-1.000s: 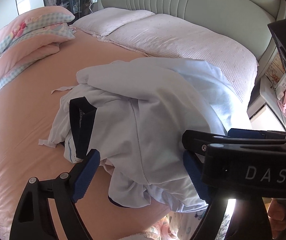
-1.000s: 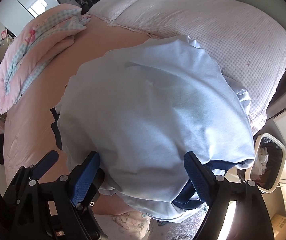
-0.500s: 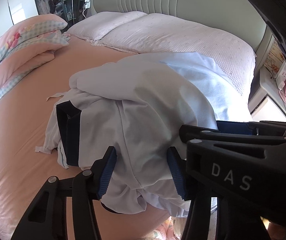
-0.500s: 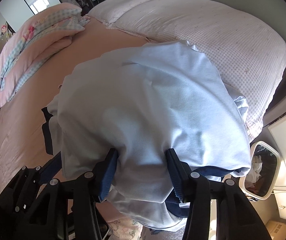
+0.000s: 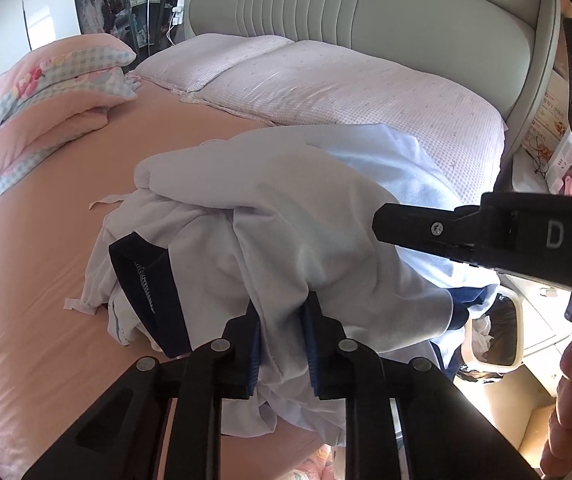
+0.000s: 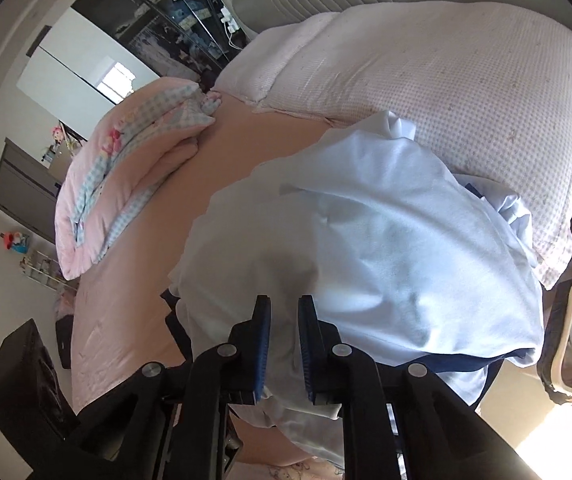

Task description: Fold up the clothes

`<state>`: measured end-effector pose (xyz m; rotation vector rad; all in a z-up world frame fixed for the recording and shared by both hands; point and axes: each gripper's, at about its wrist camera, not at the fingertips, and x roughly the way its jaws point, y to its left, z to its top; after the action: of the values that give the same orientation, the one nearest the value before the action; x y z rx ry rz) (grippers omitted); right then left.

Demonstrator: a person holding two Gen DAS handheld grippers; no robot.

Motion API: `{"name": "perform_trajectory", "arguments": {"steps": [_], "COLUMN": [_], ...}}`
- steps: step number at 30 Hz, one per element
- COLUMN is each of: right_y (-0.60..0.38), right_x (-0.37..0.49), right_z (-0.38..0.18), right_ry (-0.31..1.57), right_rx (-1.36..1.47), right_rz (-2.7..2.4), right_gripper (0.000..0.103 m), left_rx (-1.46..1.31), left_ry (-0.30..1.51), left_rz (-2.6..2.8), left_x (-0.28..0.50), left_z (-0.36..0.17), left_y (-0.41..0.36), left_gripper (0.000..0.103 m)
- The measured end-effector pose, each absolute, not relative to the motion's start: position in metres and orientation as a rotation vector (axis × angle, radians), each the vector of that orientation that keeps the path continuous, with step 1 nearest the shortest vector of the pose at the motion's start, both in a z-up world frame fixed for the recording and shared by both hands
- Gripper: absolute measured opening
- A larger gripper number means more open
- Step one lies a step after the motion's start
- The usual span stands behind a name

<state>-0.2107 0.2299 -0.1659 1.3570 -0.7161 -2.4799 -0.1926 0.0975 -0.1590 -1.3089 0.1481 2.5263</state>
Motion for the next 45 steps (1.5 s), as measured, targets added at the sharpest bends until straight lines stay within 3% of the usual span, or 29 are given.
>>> {"name": "perform_trajectory", "arguments": {"steps": [4,8,9,10,12,17,26,45], "right_y": [0.220,0.220,0.224,0.230,0.243,0.274,0.298,0.247], "right_x": [-0.213,-0.217,-0.214,-0.208,-0.196,-0.196,-0.216,-0.260], "right_z": [-0.170,-0.167,-0.164,-0.160,-0.152,-0.148,-0.147,-0.167], "right_ry": [-0.544,-0.562,-0.547,-0.531,-0.507,-0.586,-0.489,0.062], "right_rx": [1.498,1.522,1.522,1.517,1.502,1.483,1.513,1.509], "right_rz": [-2.556,-2.536,-2.550,-2.582,-2.642,-2.682,-2.764,-2.713], "right_gripper": [0.013,0.014,0.024,0.042,0.065,0.066,0.066,0.066], "left_rx": [-1.318,-1.293,-1.291,-1.292,-1.292,-1.292,-1.320,-1.407], "left_ry": [0.070,0.088,0.092,0.090,0.066,0.051,0.054,0.076], "left_rz": [2.515,2.518,2.521,2.525,2.526,2.535,2.541,2.531], "left_x": [-0.196,-0.192,-0.192,-0.192,-0.192,-0.192,-0.196,-0.210], "left_z": [-0.159,-0.156,-0.155,-0.154,-0.152,-0.147,-0.146,-0.143], "left_y": [0.091,0.093,0.094,0.093,0.091,0.087,0.088,0.090], "left_gripper": [0.011,0.009,0.009,0.009,0.009,0.009,0.009,0.009]}}
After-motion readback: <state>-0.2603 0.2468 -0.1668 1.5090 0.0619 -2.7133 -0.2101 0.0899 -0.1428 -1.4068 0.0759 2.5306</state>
